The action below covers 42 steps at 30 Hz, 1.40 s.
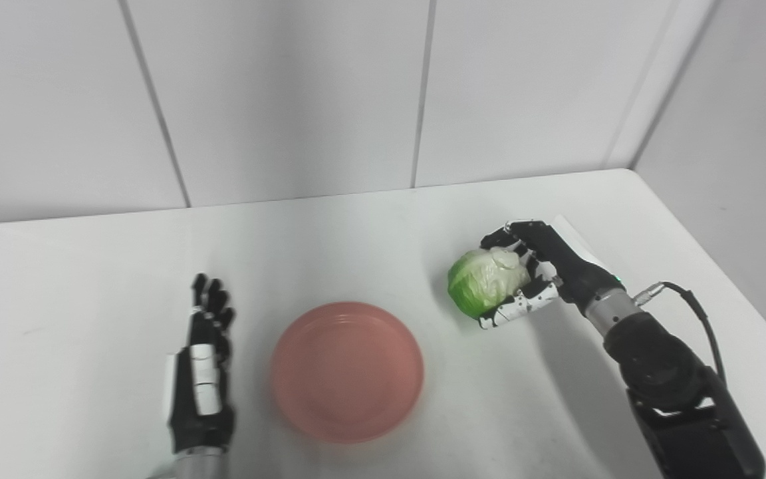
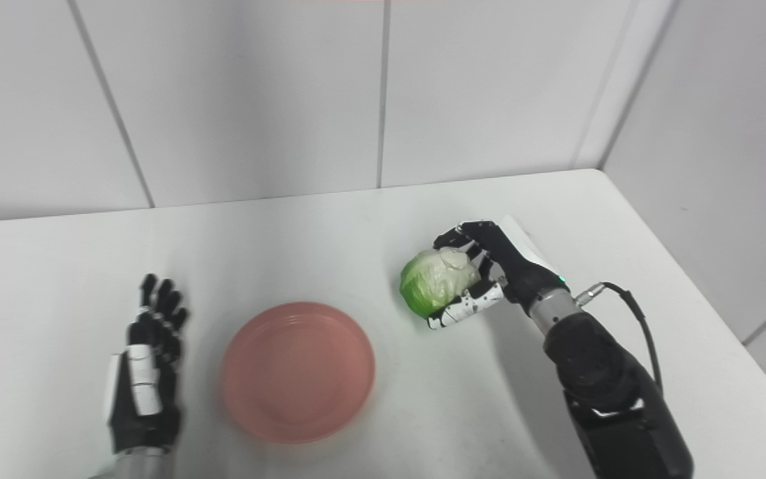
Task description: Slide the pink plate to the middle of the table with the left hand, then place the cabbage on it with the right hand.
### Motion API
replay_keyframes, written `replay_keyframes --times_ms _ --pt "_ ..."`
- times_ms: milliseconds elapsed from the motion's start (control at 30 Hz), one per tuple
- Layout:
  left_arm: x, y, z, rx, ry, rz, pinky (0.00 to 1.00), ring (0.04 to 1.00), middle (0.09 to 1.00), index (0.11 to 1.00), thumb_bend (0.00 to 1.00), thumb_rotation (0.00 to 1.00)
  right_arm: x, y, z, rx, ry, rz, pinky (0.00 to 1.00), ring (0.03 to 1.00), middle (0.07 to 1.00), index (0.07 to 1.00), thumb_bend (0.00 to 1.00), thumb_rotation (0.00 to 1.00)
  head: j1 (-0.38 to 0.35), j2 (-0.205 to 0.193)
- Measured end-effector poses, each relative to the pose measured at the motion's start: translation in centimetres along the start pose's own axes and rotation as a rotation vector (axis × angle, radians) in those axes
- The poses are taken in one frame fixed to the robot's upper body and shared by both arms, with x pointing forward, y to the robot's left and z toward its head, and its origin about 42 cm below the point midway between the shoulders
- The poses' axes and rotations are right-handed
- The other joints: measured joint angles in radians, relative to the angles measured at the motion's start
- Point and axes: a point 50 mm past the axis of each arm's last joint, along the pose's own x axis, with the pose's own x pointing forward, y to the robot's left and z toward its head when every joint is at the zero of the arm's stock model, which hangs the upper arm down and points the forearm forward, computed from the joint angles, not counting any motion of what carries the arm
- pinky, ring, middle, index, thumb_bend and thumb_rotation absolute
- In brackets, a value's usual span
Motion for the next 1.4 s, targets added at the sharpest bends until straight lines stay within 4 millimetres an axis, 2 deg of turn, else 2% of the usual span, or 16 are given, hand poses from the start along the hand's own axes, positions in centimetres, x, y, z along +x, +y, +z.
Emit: replay_keyframes --times_ms 67,267,467,700,833,1067,1400 --pt "-0.2 -0.3 -0.1 0.013 0.012 0.006 1.00 1.000 1.000 1.000 0.78 1.00 0.6 0.2 0.9 -0.006 -0.050 0.032 0.31 0.391 0.472 0.535 0.52 0.00 0.073 0.026" --pt "-0.8 -0.7 -0.1 0.027 0.043 0.001 1.00 1.000 1.000 1.000 0.80 1.00 2.1 0.6 3.5 -0.011 -0.181 0.092 0.28 0.384 0.476 0.533 0.51 0.00 0.147 0.044" --pt "-0.9 -1.1 -0.2 0.039 0.063 -0.001 1.00 1.000 1.000 1.000 0.81 1.00 2.4 2.0 4.9 -0.006 -0.236 0.179 0.27 0.382 0.488 0.527 0.51 0.00 0.202 0.066" --pt "-1.1 -1.6 -0.3 0.065 0.082 -0.017 1.00 1.000 1.000 1.000 0.82 1.00 2.5 4.0 7.0 -0.007 -0.304 0.258 0.29 0.386 0.498 0.523 0.51 0.00 0.224 0.077" --pt "-1.1 -1.7 -0.2 0.077 0.089 -0.013 1.00 1.000 1.000 1.000 0.81 1.00 2.6 5.7 7.9 0.000 -0.329 0.305 0.29 0.387 0.508 0.520 0.51 0.00 0.233 0.081" --pt "-1.0 -1.7 -0.2 0.083 0.090 -0.003 1.00 1.000 1.000 1.000 0.81 1.00 2.5 7.7 9.1 -0.057 -0.338 0.363 0.29 0.378 0.492 0.530 0.51 0.00 0.245 0.086" --pt "-1.0 -1.6 -0.2 0.081 0.089 -0.001 1.00 1.000 1.000 1.000 0.82 1.00 3.2 10.3 8.3 -0.120 -0.305 0.410 0.34 0.398 0.493 0.520 0.52 0.00 0.236 0.086"
